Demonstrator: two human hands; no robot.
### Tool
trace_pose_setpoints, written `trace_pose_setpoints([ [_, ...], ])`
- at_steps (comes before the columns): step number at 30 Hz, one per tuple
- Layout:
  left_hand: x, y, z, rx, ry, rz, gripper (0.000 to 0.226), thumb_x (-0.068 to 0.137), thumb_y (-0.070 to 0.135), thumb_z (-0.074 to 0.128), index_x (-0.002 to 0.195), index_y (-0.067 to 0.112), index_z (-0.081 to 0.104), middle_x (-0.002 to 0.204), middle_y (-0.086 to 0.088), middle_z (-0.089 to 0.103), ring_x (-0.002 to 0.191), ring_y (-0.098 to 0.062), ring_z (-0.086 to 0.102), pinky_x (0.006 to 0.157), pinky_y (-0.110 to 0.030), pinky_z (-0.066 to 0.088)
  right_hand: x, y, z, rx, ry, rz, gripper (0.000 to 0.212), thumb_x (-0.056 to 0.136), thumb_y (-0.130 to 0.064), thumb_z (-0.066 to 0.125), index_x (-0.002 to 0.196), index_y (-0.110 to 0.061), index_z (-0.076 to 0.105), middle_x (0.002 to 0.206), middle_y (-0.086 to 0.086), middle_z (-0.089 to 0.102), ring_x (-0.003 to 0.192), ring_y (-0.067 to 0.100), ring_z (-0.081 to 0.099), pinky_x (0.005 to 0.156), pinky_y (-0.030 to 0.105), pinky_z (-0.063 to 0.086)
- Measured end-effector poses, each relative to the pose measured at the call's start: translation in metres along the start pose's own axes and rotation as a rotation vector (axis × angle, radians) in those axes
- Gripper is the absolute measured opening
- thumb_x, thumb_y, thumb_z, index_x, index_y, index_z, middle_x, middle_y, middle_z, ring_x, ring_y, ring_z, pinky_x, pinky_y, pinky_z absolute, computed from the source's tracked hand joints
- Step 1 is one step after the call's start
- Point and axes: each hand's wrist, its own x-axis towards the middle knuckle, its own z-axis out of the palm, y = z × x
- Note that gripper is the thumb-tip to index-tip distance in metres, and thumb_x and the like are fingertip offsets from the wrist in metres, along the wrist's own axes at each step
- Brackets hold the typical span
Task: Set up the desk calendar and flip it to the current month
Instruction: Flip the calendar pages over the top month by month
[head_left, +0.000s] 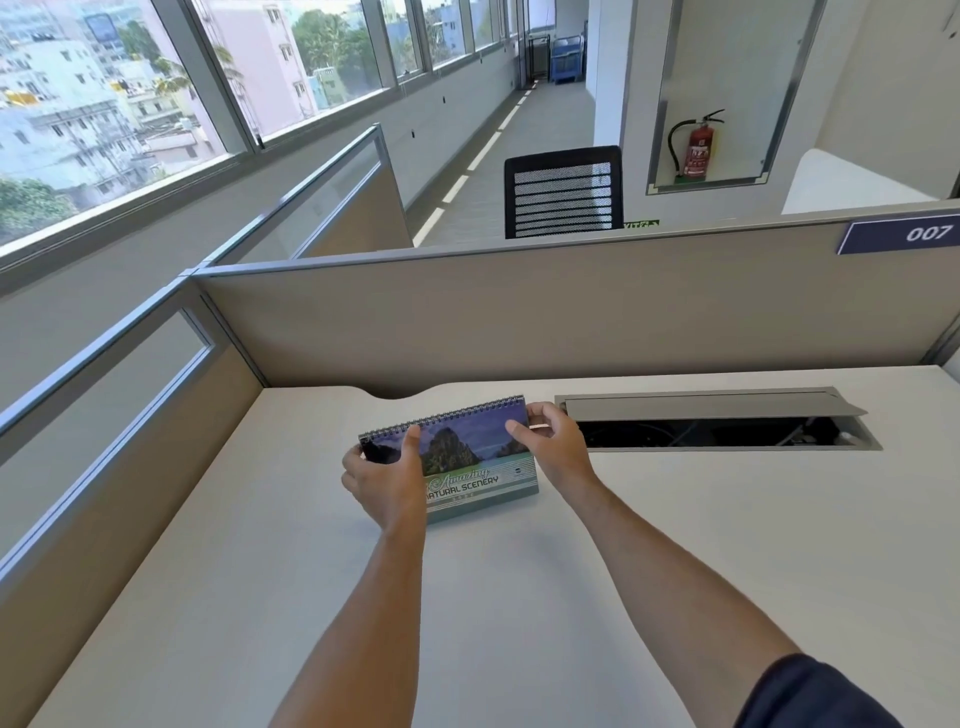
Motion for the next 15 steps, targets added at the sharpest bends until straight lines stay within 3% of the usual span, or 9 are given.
trace_pose_setpoints([
  [5, 0.015, 0.016, 0.000, 0.112, -0.029, 0.019, 0.083, 0.070, 0.060, 0.081, 0.131, 0.011, 0.050, 0.126, -0.014, 0.056, 0.113, -0.033, 0.057, 0.096, -0.040, 0.046, 0.003, -0.006, -0.003, -0.025, -0.028, 0.004, 0.024, 0.085, -0.034, 0.080, 0.101, -0.024, 0.065, 0.103, -0.008, 0.071, 0.095, 0.015, 0.068, 0.076, 0.027, 0.052],
  [11, 0.021, 0.020, -0.001, 0.153, -0.103, 0.149, 0.053, 0.081, 0.061, 0.070, 0.115, 0.021, 0.064, 0.099, 0.000, 0.065, 0.098, -0.025, 0.062, 0.085, -0.031, 0.047, 0.012, -0.007, -0.015, -0.034, -0.041, 0.045, 0.036, 0.085, -0.038, 0.081, 0.111, -0.023, 0.061, 0.110, -0.003, 0.072, 0.099, 0.017, 0.069, 0.087, 0.035, 0.057],
  [15, 0.024, 0.018, 0.001, 0.140, -0.170, 0.126, 0.035, 0.086, 0.058, 0.066, 0.103, 0.027, 0.061, 0.100, -0.003, 0.067, 0.092, -0.024, 0.063, 0.079, -0.031, 0.051, 0.012, -0.001, -0.022, 0.024, -0.039, 0.078, 0.036, 0.086, -0.035, 0.080, 0.114, -0.021, 0.061, 0.108, -0.003, 0.073, 0.100, 0.018, 0.070, 0.086, 0.032, 0.054],
])
